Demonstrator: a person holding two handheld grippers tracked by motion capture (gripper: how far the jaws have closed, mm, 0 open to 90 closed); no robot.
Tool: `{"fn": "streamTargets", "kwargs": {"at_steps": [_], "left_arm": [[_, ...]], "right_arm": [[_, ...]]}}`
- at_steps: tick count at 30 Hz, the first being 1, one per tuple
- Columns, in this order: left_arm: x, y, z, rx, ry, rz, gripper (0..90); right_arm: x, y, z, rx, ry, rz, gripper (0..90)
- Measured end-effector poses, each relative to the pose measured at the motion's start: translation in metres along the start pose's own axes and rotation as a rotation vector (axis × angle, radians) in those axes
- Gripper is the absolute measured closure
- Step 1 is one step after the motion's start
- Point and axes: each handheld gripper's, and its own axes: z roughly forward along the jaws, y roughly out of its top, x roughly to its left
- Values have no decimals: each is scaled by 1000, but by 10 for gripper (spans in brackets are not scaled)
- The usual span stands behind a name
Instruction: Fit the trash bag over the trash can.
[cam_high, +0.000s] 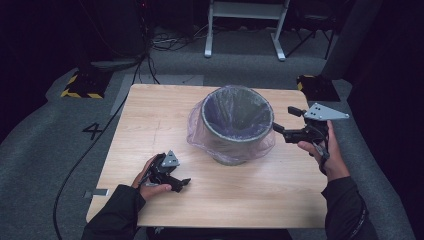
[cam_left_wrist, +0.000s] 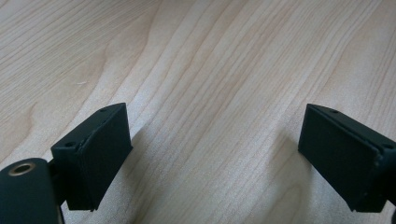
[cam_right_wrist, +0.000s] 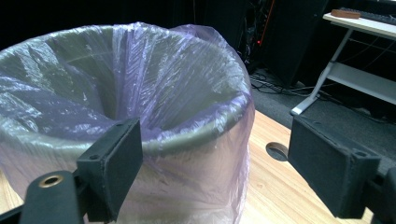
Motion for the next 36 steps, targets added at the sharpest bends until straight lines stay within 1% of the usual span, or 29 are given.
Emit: {"fn": "streamTargets", "kwargs": {"at_steps": [6,9,13,15,17,22,27,29,32,36], "left_arm": [[0,0,0,-1,1,0,89],[0,0,0,-1,1,-1,89],[0,0,0,-1,1,0,89],[0,0,0,-1,2,-1,89],[0,0,0,-1,2,-1,89],[0,0,0,-1,2,-1,89],[0,0,0,-1,2,-1,89],[0,0,0,-1,2,-1,89],[0,0,0,-1,2,-1,89],[0,0,0,-1,2,-1,89]], "right_arm": [[2,7,1,-17,13,5,178],[3,11,3,-15,7,3,183],[4,18,5,-19,17,11,184],[4,20,7,-14,10,8,184],[5,23,9,-16,15,7,184],[5,26,16,-8,10,11,184],[6,27,23,-6,26,16,184],[6,28,26,1,27,14,184],[8,32,30,5,40,10,184],[11,38,36,15,50,-4,184]]}}
